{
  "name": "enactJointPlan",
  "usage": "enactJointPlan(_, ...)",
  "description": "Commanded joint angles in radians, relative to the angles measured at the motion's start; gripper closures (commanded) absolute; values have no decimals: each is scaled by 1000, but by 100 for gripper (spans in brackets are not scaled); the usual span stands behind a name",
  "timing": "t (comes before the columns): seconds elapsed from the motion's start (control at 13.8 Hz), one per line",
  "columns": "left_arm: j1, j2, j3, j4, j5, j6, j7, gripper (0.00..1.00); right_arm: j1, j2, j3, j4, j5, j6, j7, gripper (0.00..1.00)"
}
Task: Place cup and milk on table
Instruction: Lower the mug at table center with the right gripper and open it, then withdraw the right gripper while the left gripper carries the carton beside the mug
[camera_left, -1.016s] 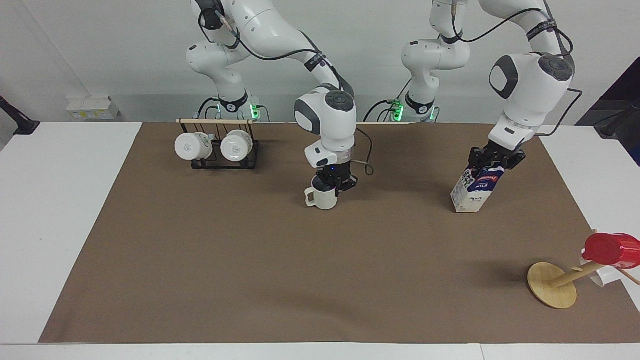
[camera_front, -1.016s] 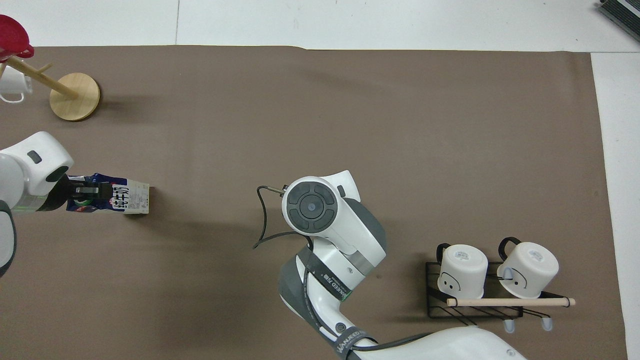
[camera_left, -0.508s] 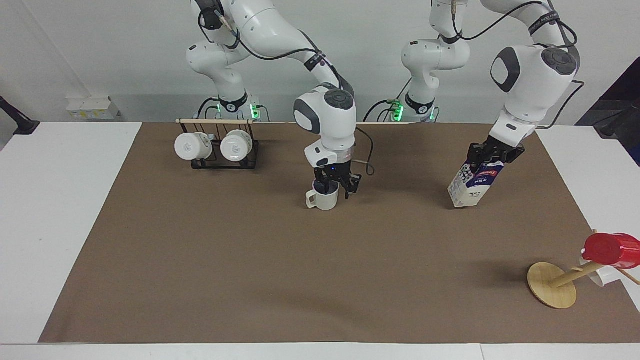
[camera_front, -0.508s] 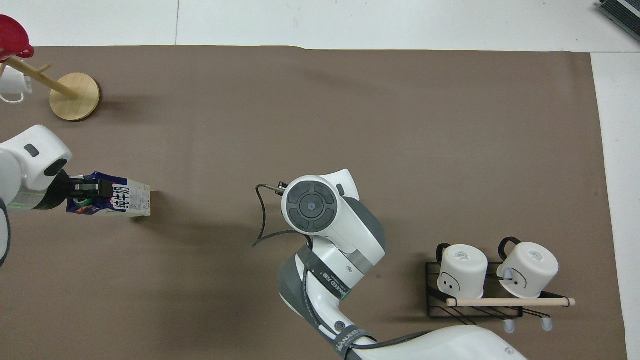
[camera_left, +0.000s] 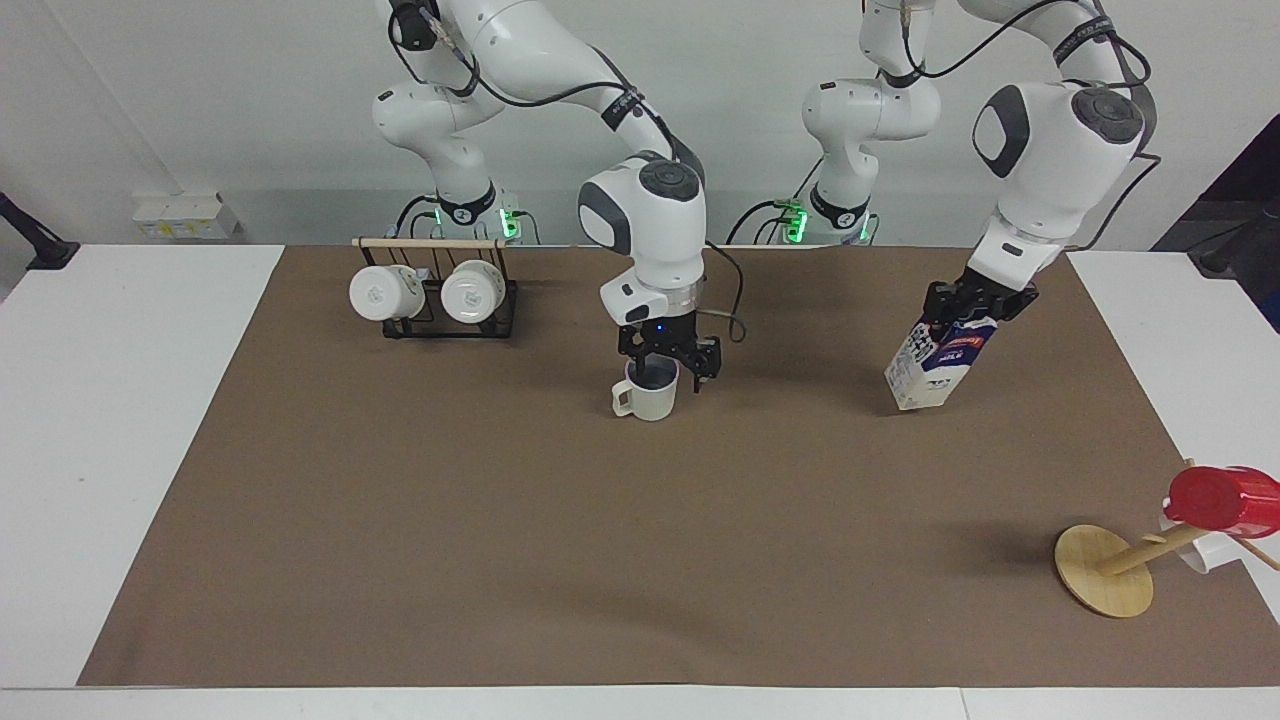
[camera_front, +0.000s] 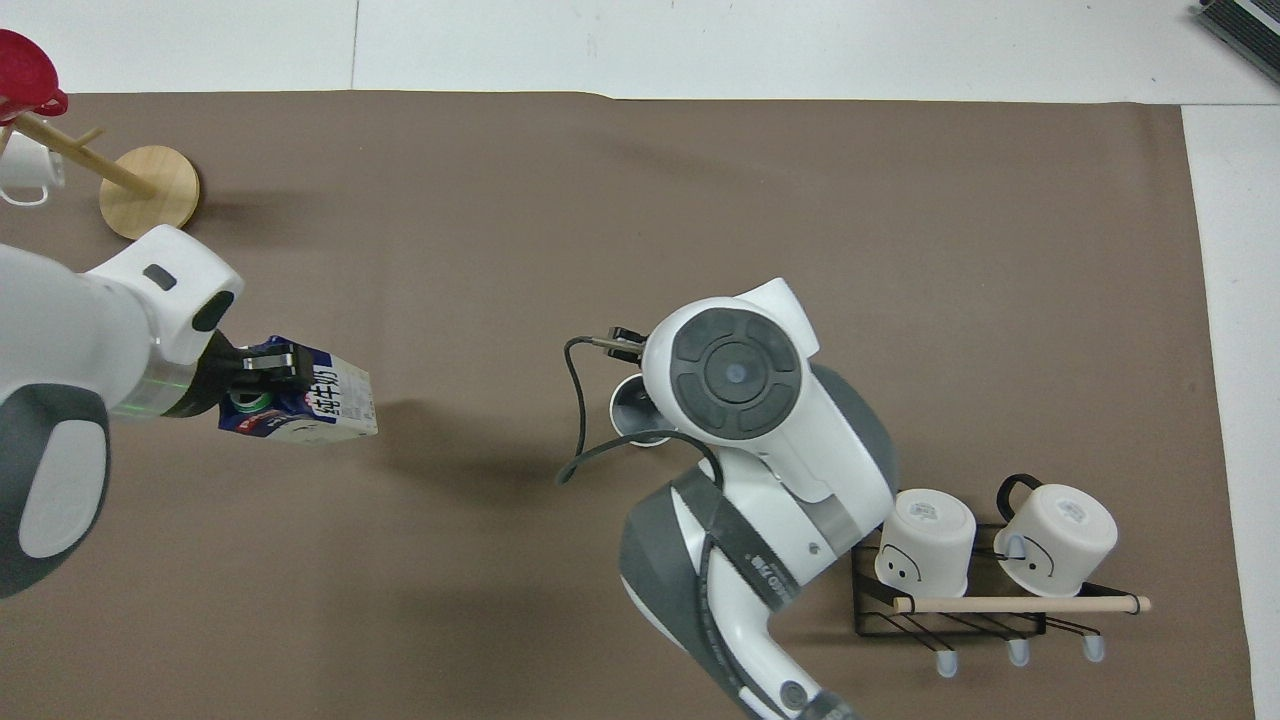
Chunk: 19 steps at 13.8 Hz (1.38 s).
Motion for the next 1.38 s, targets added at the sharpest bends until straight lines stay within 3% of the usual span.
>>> enactJointPlan(0.0,-91,19,15,32,3,-12,-132,42,-68,-60,10,-20,1,-60,-149,0)
enactJointPlan(0.29,-200,55,15,26,3,48,-244,45,-159,-121,10,-21,11,-122,-302,0)
enactJointPlan(0.73,-292,116,15,18,6,166,-244,45,-312,-236,6,-15,71,-254,-511,0)
enactJointPlan(0.94,-344,159,17,12,12,195,-258,45,-370,-263,3,-10,82,-300,-588,0)
enactJointPlan(1.31,-344,159,17,-5,15,204,-258,45,-418,-275,-24,45,102,-361,-626,0)
